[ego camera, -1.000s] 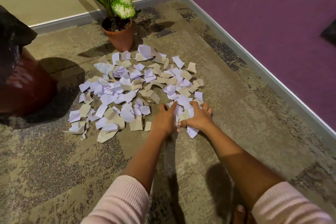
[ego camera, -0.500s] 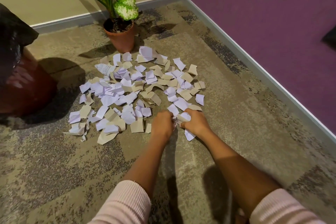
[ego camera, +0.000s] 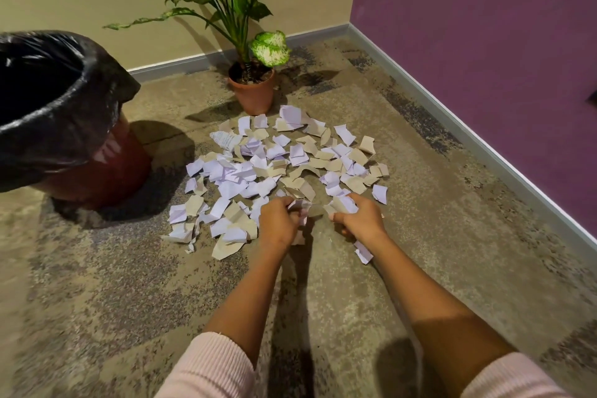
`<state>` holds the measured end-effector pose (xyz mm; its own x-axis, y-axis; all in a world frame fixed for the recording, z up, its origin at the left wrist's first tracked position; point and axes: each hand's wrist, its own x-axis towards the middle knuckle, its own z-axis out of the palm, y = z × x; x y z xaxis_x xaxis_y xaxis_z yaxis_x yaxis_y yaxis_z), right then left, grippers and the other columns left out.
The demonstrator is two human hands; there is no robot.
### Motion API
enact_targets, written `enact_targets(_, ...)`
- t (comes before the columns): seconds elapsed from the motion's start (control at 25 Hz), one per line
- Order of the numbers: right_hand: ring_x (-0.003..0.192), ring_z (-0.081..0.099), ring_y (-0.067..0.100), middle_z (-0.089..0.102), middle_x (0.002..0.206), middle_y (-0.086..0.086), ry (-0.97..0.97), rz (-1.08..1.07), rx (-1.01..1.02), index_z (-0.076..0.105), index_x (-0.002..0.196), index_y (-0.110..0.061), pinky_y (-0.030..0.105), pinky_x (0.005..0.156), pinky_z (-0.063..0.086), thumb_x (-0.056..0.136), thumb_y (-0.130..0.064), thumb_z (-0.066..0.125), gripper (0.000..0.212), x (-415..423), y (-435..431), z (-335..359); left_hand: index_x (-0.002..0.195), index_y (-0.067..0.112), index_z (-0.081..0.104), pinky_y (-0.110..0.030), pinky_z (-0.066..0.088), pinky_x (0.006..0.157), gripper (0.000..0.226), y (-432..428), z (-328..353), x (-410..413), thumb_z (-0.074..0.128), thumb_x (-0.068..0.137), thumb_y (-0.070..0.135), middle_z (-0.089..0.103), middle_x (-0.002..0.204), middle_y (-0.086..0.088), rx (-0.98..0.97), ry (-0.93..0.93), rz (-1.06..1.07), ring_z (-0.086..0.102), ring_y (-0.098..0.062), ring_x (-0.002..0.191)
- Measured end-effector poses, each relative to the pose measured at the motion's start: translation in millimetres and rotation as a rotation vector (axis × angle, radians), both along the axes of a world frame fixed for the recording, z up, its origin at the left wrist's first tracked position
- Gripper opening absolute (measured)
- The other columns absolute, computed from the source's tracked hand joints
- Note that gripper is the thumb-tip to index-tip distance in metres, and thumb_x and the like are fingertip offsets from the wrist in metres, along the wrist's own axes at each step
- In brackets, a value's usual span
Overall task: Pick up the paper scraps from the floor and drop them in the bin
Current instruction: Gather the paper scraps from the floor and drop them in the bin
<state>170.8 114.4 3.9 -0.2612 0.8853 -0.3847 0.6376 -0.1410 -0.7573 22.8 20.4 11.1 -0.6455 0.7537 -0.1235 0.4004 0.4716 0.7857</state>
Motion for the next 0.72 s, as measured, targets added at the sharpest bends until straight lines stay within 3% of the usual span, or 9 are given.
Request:
enact_targets(0.04,0.050,0.061,0.017,0.066,0.084,0.001,0.037,0.009,0.011,0.064,0.110,-0.027,0.029,0.048,0.055,0.068,-0.024,0.082,0.045,-10,-2,7,0.086,0.016,0.075,-0.005,0.043,0.055,0.012,-4,6,-6,0.069,0.082,0.006,0.068,0.070,0.015,0.020,-0.008,0.023,0.061,0.009,0.061)
enact_targets(0.12,0.064,0.061,0.017,0.062,0.102,0.001,0.085,0.052,0.047,0.061,0.124,-0.021,0.017,0.045,0.046,0.071,-0.022,0.082,0.058,-31,-8,20,0.086,0.015,0.074,-0.028,0.056,0.072,0.009,-15,20,-22,0.069,0.082,0.010,0.074,0.081,0.003,0.052,-0.025,0.062,0.068,-0.006,0.076)
enact_targets(0.16,0.078,0.058,0.018,0.061,0.109,0.002,0.087,0.081,0.072,0.059,0.127,-0.019,0.014,0.053,0.044,0.072,-0.023,0.082,0.060,-42,-11,27,0.086,0.016,0.074,-0.039,0.058,0.076,0.009,-19,27,-31,0.068,0.082,0.010,0.075,0.084,-0.001,0.069,-0.037,0.077,0.070,-0.015,0.080)
enact_targets(0.24,0.095,0.053,0.019,0.062,0.117,0.007,0.120,0.124,0.101,0.060,0.124,-0.015,0.023,0.071,0.042,0.072,-0.022,0.081,0.056,-64,-19,40,0.083,0.016,0.071,-0.047,0.057,0.077,0.008,-30,41,-50,0.066,0.083,0.010,0.075,0.084,-0.004,0.103,-0.040,0.112,0.071,-0.021,0.083)
enact_targets(0.44,0.116,0.055,0.027,0.061,0.124,0.008,0.221,0.231,0.140,0.058,0.128,-0.017,0.026,0.080,0.037,0.074,-0.026,0.081,0.059,-133,-41,76,0.084,0.020,0.072,-0.034,0.049,0.063,0.006,-56,84,-101,0.068,0.085,0.025,0.068,0.080,0.002,0.151,0.174,0.257,0.064,-0.022,0.079)
enact_targets(0.72,0.111,0.058,0.027,0.065,0.116,0.006,0.330,0.390,0.243,0.060,0.117,-0.021,0.030,0.079,0.041,0.076,-0.035,0.077,0.047,-234,-69,130,0.091,0.031,0.069,-0.035,0.049,0.064,0.010,-88,154,-185,0.062,0.088,0.025,0.064,0.092,0.010,0.274,0.341,0.488,0.062,-0.018,0.081)
